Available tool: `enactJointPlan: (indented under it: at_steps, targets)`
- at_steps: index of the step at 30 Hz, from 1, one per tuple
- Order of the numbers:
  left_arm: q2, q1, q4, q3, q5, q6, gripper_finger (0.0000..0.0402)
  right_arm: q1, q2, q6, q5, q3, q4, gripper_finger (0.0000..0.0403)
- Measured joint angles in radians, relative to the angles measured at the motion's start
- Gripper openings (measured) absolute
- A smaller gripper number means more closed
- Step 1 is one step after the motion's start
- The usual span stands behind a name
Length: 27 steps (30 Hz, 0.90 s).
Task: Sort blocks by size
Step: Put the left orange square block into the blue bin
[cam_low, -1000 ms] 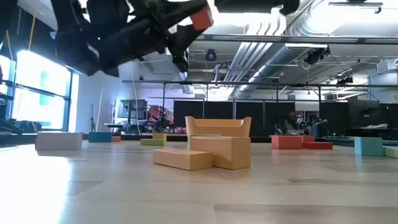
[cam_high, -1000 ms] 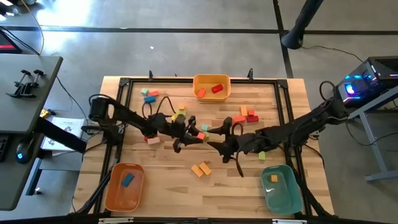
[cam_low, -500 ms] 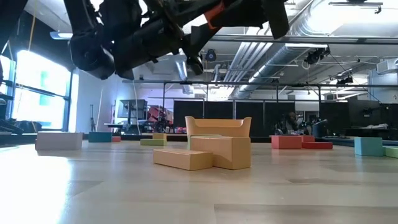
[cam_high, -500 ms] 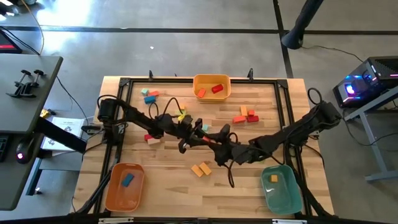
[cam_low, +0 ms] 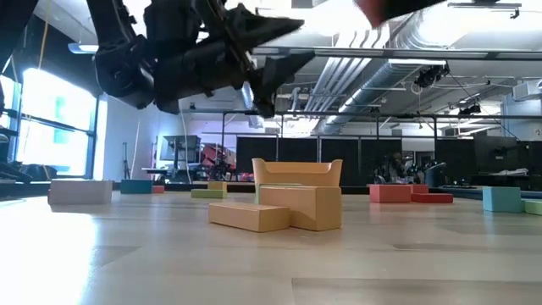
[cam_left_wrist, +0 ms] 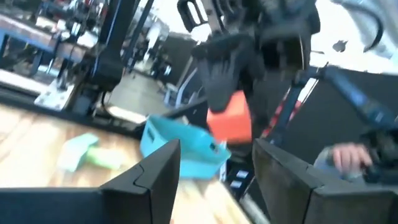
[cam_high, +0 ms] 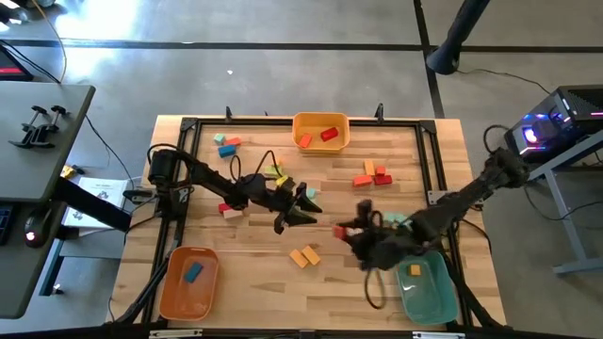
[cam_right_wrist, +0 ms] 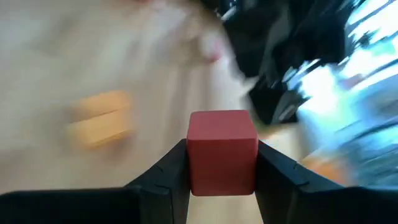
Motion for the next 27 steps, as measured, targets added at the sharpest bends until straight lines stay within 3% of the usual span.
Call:
enactJointPlan:
  at_steps: [5, 10, 13, 19, 27]
  targets:
    - [0.0, -0.001, -0.055, 0.0, -0.008, 0.052, 0.0189, 0.112, -0.037, 0.685, -0.337, 0.064, -0.4, 0.0128]
    - [0.0, -0.01, -0.061, 0.0, -0.012, 0.059, 0.0189, 0.274, -0.026, 1.152, -0.591, -0.018, -0.423, 0.0128]
    - [0.0, -0.019, -0.064, 0.0, -0.012, 0.069, 0.0189, 0.361, -0.025, 1.373, -0.64, -0.086, -0.391, 0.0128]
    - [0.0, -0.022, -0.062, 0.0, -0.012, 0.071, 0.019, 0.443, -0.025, 1.614, -0.766, -0.196, -0.348, 0.0135]
    - [0.0, -0.019, -0.063, 0.0, -0.084, 0.071, 0.019, 0.448, -0.025, 1.7, -0.871, -0.248, -0.36, 0.0215]
